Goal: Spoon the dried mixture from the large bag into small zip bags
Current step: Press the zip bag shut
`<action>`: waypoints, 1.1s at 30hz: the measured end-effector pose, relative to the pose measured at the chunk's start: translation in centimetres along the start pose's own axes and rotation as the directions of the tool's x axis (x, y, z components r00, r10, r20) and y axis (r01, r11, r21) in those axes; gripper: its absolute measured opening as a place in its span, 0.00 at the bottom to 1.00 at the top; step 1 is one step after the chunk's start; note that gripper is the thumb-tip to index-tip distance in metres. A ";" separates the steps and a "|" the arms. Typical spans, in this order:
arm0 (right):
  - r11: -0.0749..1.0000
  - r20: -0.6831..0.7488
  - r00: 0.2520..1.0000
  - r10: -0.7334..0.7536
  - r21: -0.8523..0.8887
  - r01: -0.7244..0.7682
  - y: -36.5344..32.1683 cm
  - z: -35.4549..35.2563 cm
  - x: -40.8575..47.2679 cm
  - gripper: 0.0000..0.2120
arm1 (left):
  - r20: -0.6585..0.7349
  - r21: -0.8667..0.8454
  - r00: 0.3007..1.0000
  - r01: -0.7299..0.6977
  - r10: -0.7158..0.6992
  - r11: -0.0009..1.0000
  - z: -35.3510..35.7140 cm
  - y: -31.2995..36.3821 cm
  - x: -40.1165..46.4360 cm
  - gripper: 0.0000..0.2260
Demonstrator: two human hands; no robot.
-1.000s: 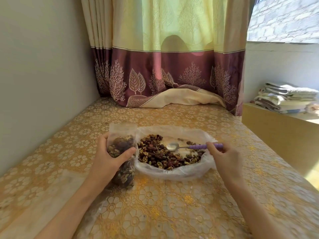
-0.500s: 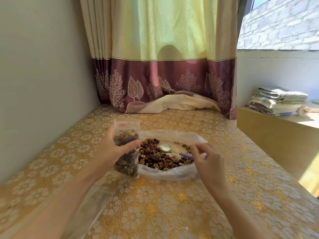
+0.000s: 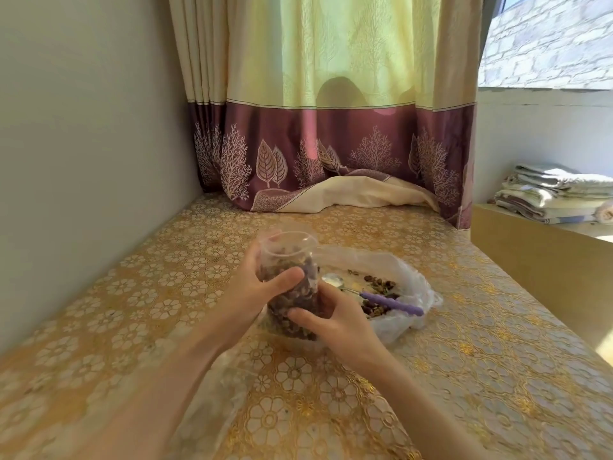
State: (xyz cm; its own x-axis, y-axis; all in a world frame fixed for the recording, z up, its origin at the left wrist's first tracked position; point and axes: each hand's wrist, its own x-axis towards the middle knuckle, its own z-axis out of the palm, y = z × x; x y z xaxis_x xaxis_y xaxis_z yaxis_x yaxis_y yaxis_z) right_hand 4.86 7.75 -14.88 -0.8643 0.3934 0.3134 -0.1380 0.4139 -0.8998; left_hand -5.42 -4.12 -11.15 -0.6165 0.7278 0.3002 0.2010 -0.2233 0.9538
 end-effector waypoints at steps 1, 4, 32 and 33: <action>0.999 0.009 1.000 -0.003 0.042 0.002 0.0 -0.5 -0.1 0.15 | 0.051 0.001 0.999 0.004 -0.004 1.000 -0.4 0.0 -0.1 0.45; 0.987 0.067 0.998 -0.014 0.164 0.003 0.2 -2.0 -0.8 0.13 | 0.185 0.104 0.982 0.021 -0.040 0.994 -0.8 -0.6 -0.8 0.45; 0.950 -0.003 0.994 -0.107 0.293 0.103 -1.7 -3.6 -1.8 0.11 | 0.133 0.182 0.991 -0.017 -0.007 0.983 0.8 -0.8 -1.7 0.21; 0.942 -0.034 0.990 -0.138 0.303 0.142 -2.0 -3.7 -1.8 0.11 | 0.117 0.125 0.992 -0.063 0.049 0.990 1.0 -0.7 -1.7 0.20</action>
State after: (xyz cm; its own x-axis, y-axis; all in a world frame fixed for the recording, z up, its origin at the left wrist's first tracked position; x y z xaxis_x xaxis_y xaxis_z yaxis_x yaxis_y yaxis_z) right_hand 8.48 9.24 -12.55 -0.8201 0.3603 0.4447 -0.3990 0.1970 -0.8955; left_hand -3.77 -4.61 -12.35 -0.5125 0.7871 0.3433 0.3331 -0.1863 0.9243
